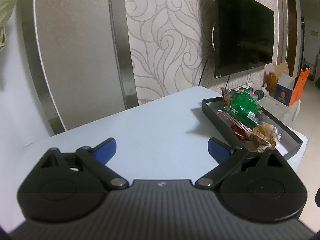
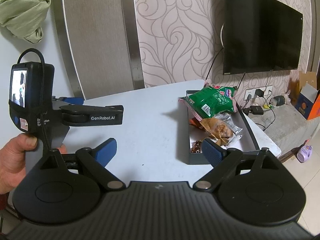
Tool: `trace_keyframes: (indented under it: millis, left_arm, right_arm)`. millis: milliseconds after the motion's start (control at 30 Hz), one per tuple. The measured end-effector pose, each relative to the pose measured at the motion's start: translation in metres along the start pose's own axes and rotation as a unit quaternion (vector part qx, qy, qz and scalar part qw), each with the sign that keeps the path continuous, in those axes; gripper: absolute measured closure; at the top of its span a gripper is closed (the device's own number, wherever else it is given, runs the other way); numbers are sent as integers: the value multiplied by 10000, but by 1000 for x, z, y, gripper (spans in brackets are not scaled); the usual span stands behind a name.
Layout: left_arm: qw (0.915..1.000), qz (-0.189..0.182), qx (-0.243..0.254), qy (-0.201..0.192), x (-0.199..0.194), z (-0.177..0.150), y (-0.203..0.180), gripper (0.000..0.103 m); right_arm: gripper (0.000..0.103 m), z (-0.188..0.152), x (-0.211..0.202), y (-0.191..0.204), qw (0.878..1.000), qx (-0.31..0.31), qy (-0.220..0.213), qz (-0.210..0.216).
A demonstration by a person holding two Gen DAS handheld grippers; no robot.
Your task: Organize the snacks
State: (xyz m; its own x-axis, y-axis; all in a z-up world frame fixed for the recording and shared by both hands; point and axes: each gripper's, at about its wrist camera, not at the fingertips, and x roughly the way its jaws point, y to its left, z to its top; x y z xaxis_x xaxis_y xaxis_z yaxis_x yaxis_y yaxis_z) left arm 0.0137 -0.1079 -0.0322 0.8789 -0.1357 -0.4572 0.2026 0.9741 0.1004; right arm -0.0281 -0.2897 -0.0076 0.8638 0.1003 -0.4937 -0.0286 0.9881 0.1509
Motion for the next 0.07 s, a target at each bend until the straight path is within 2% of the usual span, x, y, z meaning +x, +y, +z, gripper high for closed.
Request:
trace_keyframes:
  millis: [67]
  left_arm:
    - [10000, -17, 12, 8, 1, 0, 0, 3]
  right_arm:
    - [9, 0, 1, 0, 10000, -6, 0, -1]
